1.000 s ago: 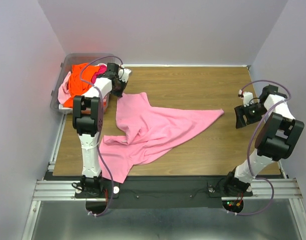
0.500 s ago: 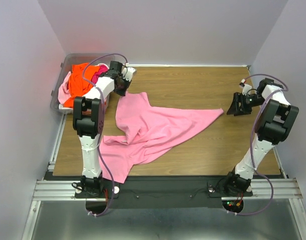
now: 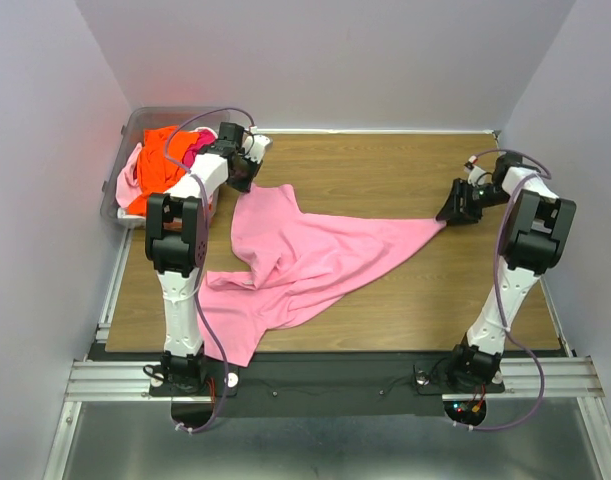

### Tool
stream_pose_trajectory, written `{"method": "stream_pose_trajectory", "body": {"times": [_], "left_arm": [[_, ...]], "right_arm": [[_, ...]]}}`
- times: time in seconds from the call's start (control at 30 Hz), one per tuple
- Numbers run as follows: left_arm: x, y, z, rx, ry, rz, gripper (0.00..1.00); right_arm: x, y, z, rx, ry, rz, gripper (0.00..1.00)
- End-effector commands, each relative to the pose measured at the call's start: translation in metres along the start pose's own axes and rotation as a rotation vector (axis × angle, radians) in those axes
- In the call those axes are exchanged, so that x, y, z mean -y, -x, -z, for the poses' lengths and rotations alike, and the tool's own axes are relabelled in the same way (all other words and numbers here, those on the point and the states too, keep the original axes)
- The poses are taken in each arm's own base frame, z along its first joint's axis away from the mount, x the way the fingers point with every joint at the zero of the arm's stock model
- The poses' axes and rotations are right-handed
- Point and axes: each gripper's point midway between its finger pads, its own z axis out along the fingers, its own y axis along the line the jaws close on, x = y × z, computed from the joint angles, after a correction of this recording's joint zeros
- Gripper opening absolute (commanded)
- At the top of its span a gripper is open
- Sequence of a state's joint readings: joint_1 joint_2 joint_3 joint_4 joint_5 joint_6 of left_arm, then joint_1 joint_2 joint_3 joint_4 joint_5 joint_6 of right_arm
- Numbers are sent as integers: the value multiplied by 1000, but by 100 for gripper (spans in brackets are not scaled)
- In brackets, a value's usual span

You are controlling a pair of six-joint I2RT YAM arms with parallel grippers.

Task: Fold and stack the t-shirts
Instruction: Flatten the tshirt out

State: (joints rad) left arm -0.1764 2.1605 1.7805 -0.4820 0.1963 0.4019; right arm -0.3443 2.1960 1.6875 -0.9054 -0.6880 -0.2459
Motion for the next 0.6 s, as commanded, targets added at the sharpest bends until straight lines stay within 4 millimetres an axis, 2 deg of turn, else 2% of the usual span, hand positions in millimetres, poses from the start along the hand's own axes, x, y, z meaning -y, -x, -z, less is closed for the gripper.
{"method": "stream_pose_trajectory", "body": {"times": [0.0, 0.03, 0.1, 0.13, 0.17, 0.3, 0.33, 0.37, 0.4, 0.43, 0.47, 0.5, 0.57], "left_arm": [[-3, 28, 25, 77, 10, -8, 0], [-4, 28, 25, 77, 11, -5, 0], [-3, 29, 26, 78, 10, -5, 0], [-3, 30, 27, 81, 7, 0, 0], [-3, 31, 28, 82, 6, 0, 0], [-12, 50, 50, 156, -2, 42, 0], [-13, 62, 60, 198, -19, 46, 0], [-18, 74, 75, 243, -17, 50, 0], [-23, 88, 91, 300, -31, 58, 0], [-28, 105, 115, 365, -31, 54, 0], [-28, 106, 116, 375, -53, 59, 0], [-26, 123, 141, 444, -68, 40, 0], [-27, 141, 174, 526, -54, 17, 0]], "right_arm": [[-8, 15, -14, 28, 23, 5, 52], [-11, 13, -18, 16, 28, 10, 41], [-15, 10, -19, 11, 35, 20, 26], [-16, 11, -16, 16, 32, 24, 6], [-17, 13, -13, 22, 22, 35, 1], [-24, 27, 16, 86, -31, 122, 1], [-24, 33, 27, 116, -40, 136, 1], [-27, 42, 38, 148, -47, 164, 1], [-34, 51, 58, 198, -46, 196, 1], [-42, 63, 76, 247, -62, 233, 1], [-41, 63, 77, 249, -63, 237, 1], [-54, 75, 96, 298, -75, 285, 1], [-69, 86, 116, 353, -80, 351, 1]]}}
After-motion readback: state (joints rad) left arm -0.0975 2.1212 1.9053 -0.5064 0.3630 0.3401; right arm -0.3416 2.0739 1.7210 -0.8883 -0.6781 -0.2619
